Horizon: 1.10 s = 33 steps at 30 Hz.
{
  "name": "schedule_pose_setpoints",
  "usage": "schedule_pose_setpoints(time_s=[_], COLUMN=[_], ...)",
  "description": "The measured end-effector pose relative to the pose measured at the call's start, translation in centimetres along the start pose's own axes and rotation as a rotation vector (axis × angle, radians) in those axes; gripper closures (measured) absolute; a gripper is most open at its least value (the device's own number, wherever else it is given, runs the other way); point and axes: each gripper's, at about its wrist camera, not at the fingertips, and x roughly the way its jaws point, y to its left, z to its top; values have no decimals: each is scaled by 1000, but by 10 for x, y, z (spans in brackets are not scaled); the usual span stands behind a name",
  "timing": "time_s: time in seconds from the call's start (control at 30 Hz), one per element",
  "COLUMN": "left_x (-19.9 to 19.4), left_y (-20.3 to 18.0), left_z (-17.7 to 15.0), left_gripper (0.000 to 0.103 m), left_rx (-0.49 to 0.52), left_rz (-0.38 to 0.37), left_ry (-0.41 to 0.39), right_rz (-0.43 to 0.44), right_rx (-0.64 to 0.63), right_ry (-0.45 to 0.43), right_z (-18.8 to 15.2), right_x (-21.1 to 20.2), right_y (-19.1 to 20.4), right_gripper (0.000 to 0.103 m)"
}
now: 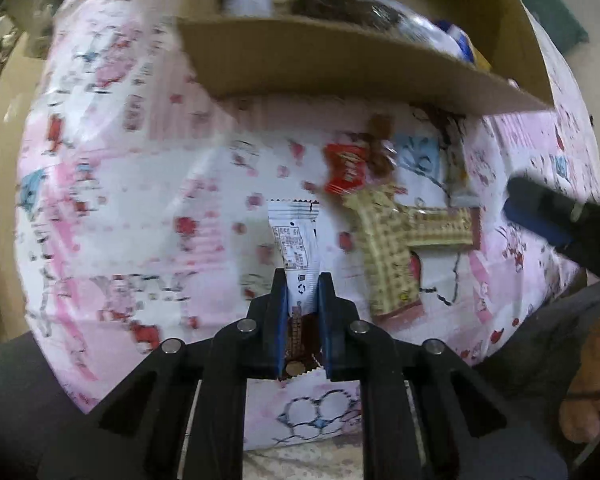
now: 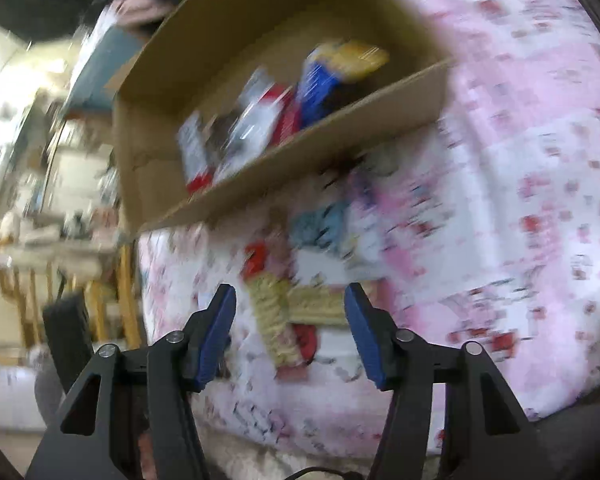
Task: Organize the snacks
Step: 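Grasp a small white bar with the left gripper while the right grasps a wafer pack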
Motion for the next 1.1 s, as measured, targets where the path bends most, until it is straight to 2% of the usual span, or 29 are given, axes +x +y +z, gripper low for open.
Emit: schedule_pose_setpoints(time_s=[0.03, 0.13, 0.23, 0.33, 0.37, 0.43, 0.47, 0.53, 0.7, 0.97, 1.1], left_x=[-3, -5, -4, -1, -1, 2, 4, 3, -7, -11, -18], left_y=[2, 5, 9, 16, 17, 16, 15, 15, 22, 29, 39], left_z=[-1, -7, -11, -4, -4, -4, -4, -5, -4, -4, -4], left_gripper=[92, 92, 92, 92, 92, 92, 92, 92, 92, 92, 92], left_rx=[-6, -22, -42, -61, -62, -55, -58, -68, -72, -76, -111], left_rz=[12, 21, 41, 45, 48, 55, 52, 45, 41, 61, 26], left_ry=[-9, -17, -17, -23, -26, -23, -19, -23, -43, -56, -70], right_rz=[-6, -80, -119, -217, -256, -301, -306, -252, -198, -157, -85], right_rx=[-31, -141, -213, -294, -329, -379, -394, -379, -325, -314, -280], right_ry=[28, 91, 148, 157, 171, 184, 174, 176, 162, 155, 134], right_z=[-2, -11, -20, -27, -29, -34, -36, -37, -38, -40, -39], right_x=[7, 32, 54, 74, 84, 95, 94, 88, 72, 55, 39], right_y=[7, 29, 45, 56, 60, 66, 67, 67, 56, 61, 60], right_gripper=[52, 52, 55, 55, 59, 76, 76, 76, 76, 76, 76])
